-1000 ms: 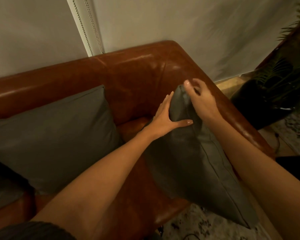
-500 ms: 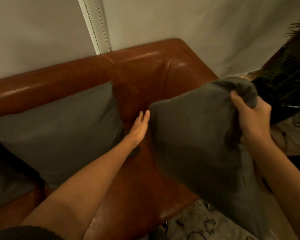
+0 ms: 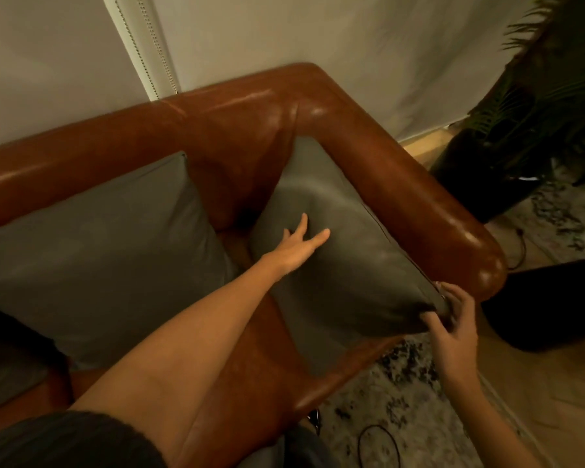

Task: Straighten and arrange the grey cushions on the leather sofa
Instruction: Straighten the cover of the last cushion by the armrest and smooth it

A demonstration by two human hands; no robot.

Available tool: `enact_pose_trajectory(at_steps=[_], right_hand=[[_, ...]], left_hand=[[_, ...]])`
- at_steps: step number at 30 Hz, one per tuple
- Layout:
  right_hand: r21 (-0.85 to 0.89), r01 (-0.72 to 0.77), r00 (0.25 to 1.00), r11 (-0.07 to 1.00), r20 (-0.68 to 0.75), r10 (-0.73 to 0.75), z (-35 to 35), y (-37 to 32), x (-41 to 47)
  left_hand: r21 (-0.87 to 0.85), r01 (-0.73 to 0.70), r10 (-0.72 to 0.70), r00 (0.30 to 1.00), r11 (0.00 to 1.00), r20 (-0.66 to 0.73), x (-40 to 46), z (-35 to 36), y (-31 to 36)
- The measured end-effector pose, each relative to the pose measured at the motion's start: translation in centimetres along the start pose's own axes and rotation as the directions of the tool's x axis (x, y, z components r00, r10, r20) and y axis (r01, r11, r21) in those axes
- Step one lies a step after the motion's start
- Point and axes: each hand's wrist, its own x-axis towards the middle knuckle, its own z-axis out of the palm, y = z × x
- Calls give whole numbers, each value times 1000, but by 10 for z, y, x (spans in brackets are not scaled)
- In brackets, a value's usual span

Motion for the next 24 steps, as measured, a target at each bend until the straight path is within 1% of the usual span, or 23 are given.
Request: enact_pose_trajectory(at_steps=[1, 3, 6, 9, 10, 12, 14, 15, 16, 18, 20, 22, 24], right_hand=[[-36, 3, 1000, 999, 3, -3, -2, 1, -3], [-127, 18, 999, 992, 29, -14, -4, -2, -2], [-265, 31, 998, 964, 54, -18, 1, -12, 10], [-289, 136, 991, 948, 52, -127, 1, -17, 16], [-291, 160, 987, 943, 40, -155, -2, -17, 16], [-282, 159, 986, 946, -9, -169, -11, -15, 16], [-305, 140, 988, 942, -23, -155, -24, -6, 20], [-345, 122, 992, 930, 1, -130, -29, 0, 23], [-420, 116, 993, 900, 39, -110, -34, 5, 27], [-616, 149, 989, 774, 89, -120, -38, 12, 29], [-707, 242, 967, 665, 117, -227, -29, 10, 29], [-727, 395, 905, 561, 204, -372, -7, 1, 25], [-716, 552, 811, 428, 342, -474, 18, 1, 25]], left_hand=[[9, -7, 7, 1000, 1000, 26, -1, 5, -6], [-10, -25, 25, 999, 1000, 23, -2, 14, -13], [-22, -56, 55, 997, 998, -49, -5, 22, -13], [20, -88, 90, 986, 996, -143, -8, 25, -14], [73, -102, 114, 978, 992, -177, -9, 26, -16], [247, -144, 196, 960, 958, -202, -12, 28, -19], [368, -189, 260, 953, 911, -154, -12, 28, -23], [385, -200, 259, 960, 901, -108, -11, 29, -26], [380, -200, 241, 969, 903, -61, -10, 30, -28], [376, -191, 214, 977, 907, -20, -9, 35, -32], [437, -199, 257, 963, 877, -78, -9, 41, -35], [481, -229, 336, 930, 846, -147, -8, 45, -32], [504, -264, 395, 902, 822, -171, -5, 44, -26]])
